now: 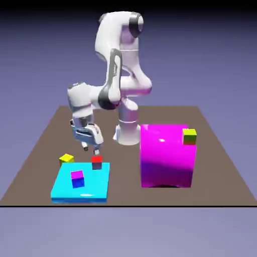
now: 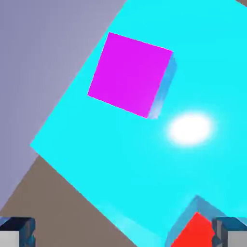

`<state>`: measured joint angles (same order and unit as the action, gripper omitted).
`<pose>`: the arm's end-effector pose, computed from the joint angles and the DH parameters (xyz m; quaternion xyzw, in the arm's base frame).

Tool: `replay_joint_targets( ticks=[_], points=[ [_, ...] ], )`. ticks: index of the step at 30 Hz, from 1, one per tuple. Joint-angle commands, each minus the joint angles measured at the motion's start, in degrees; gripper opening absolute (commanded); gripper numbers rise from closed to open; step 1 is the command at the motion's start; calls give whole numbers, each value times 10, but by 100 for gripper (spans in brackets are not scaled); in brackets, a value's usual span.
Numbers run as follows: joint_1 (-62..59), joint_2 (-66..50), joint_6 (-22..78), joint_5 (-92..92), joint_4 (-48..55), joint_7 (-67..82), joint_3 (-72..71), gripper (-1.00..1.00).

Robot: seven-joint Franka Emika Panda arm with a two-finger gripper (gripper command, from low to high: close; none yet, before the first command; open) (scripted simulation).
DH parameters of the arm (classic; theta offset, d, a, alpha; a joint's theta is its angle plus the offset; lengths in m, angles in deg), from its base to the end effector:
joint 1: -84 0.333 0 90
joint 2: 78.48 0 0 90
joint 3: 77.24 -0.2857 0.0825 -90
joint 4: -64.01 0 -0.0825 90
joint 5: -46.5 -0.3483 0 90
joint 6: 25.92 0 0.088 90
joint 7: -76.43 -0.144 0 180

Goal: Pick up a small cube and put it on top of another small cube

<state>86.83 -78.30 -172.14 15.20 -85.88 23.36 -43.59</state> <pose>0.3527 -0.2060 0.2110 -0.5629 0.8133 0.0570 0.1354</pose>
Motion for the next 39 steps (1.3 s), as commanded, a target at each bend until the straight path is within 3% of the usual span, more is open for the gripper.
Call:
replay_joint_targets(
  ticks=[1,14,22,23,29,39],
  points=[
    [12,-20,17,-19,7,-7,21,0],
    [38,-281,240,-270,96,-92,291,0],
    [-18,-379,226,-400,115,-28,187,0],
    [-18,-379,226,-400,115,-28,187,-100],
    [35,-292,245,-284,99,-90,291,-100],
    [169,-189,276,-124,191,-134,96,-100]
  ],
)
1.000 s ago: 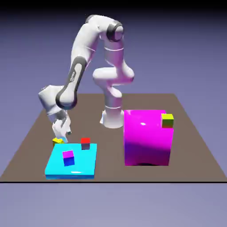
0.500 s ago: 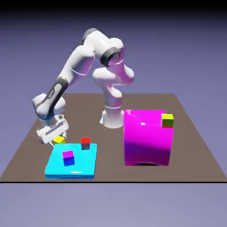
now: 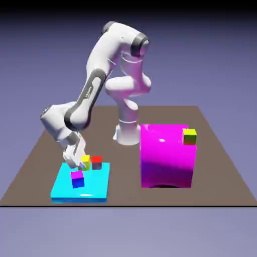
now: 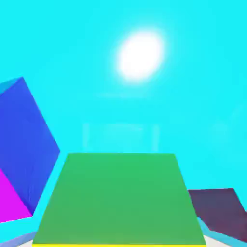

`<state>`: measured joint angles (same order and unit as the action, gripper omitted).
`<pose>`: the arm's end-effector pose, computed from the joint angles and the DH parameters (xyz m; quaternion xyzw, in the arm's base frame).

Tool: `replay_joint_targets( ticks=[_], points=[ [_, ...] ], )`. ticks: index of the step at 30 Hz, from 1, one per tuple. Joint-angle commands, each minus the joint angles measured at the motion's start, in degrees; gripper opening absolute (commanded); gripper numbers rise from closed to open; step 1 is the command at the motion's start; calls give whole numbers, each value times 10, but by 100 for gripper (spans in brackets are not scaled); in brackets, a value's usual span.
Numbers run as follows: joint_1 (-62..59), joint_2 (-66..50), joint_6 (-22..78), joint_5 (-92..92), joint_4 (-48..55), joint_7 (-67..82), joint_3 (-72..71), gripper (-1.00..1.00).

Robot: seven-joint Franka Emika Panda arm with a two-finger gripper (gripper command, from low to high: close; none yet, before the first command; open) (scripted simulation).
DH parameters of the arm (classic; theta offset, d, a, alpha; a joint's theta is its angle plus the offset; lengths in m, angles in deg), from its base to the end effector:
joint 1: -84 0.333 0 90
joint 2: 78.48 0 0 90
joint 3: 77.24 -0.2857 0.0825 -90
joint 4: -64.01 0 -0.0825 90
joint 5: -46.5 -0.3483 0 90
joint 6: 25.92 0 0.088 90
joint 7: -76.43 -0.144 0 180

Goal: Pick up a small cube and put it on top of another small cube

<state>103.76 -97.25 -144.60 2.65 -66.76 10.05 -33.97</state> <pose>0.4300 -0.1437 0.1901 -0.4786 0.8411 0.2333 0.0958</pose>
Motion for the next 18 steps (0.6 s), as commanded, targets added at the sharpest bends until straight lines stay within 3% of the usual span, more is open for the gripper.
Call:
replay_joint_targets(
  ticks=[1,6,18],
  points=[
    [14,10,3,18,10,-5,-21,-100],
    [80,61,19,98,56,-20,-125,-100],
    [184,187,41,335,101,200,-340,-100]
  ],
)
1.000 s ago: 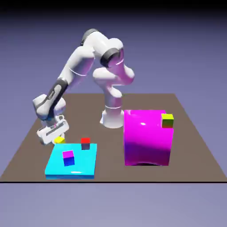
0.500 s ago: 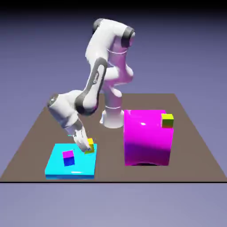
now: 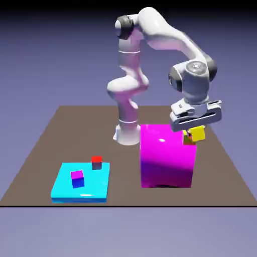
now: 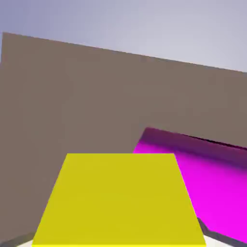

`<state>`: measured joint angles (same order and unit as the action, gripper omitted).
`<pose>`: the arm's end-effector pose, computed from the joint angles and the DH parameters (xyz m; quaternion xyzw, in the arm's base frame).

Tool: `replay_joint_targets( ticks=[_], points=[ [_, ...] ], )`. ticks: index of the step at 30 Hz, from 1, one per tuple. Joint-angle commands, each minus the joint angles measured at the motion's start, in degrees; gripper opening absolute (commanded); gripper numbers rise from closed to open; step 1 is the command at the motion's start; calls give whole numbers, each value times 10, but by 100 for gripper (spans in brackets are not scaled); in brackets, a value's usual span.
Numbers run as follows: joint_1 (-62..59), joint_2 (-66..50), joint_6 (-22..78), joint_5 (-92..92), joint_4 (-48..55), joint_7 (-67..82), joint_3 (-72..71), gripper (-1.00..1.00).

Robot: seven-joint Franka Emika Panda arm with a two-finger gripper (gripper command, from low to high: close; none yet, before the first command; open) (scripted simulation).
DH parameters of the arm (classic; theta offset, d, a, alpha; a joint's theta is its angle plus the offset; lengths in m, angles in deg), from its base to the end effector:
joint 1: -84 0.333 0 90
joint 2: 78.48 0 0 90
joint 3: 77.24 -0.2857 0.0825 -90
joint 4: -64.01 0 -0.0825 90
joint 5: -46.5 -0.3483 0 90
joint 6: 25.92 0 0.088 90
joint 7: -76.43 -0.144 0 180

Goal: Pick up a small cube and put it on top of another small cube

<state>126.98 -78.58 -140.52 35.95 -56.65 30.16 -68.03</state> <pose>0.4038 0.2908 0.3601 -0.9838 0.1507 0.0932 0.0278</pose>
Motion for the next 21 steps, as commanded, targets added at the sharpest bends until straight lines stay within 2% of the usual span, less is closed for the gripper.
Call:
replay_joint_targets(
  ticks=[1,21],
  points=[
    [-49,5,0,13,-3,24,-5,-100],
    [-53,98,-4,237,-62,523,-110,-100]
  ],
)
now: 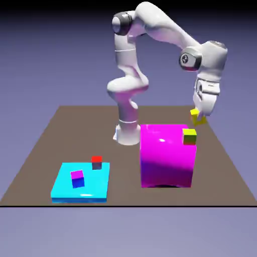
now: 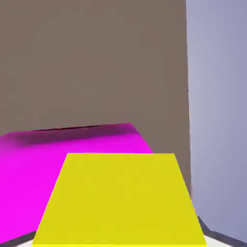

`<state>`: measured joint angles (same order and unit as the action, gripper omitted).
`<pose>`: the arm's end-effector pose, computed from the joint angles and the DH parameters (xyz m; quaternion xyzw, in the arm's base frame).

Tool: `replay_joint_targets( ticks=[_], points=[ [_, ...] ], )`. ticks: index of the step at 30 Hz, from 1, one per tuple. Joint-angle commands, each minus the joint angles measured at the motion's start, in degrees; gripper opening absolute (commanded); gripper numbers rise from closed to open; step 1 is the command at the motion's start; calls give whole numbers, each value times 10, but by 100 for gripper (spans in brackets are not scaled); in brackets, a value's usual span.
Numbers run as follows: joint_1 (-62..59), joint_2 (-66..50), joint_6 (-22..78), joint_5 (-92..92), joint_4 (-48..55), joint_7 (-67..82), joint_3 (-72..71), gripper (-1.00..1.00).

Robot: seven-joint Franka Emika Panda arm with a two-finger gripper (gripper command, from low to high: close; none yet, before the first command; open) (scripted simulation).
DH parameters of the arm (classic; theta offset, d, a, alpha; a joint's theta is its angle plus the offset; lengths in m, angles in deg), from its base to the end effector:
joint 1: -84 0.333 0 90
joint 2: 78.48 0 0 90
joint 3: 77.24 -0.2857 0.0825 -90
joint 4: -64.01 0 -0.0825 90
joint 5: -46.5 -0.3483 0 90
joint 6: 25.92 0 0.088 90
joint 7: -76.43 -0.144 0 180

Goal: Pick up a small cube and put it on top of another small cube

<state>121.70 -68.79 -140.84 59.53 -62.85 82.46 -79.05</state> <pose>0.3714 0.2791 0.3977 0.8965 0.4300 0.0113 0.1058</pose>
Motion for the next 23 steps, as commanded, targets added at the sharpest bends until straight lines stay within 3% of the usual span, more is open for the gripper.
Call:
replay_joint_targets(
  ticks=[1,13,17,18,23],
  points=[
    [0,5,-1,12,-3,24,-5,-100],
    [-13,47,-5,121,-43,298,-46,-100],
    [-30,4,-103,158,-97,269,-31,-100],
    [-30,4,-103,158,-97,269,-31,100],
    [-13,47,-5,121,-43,298,-46,100]
  ],
)
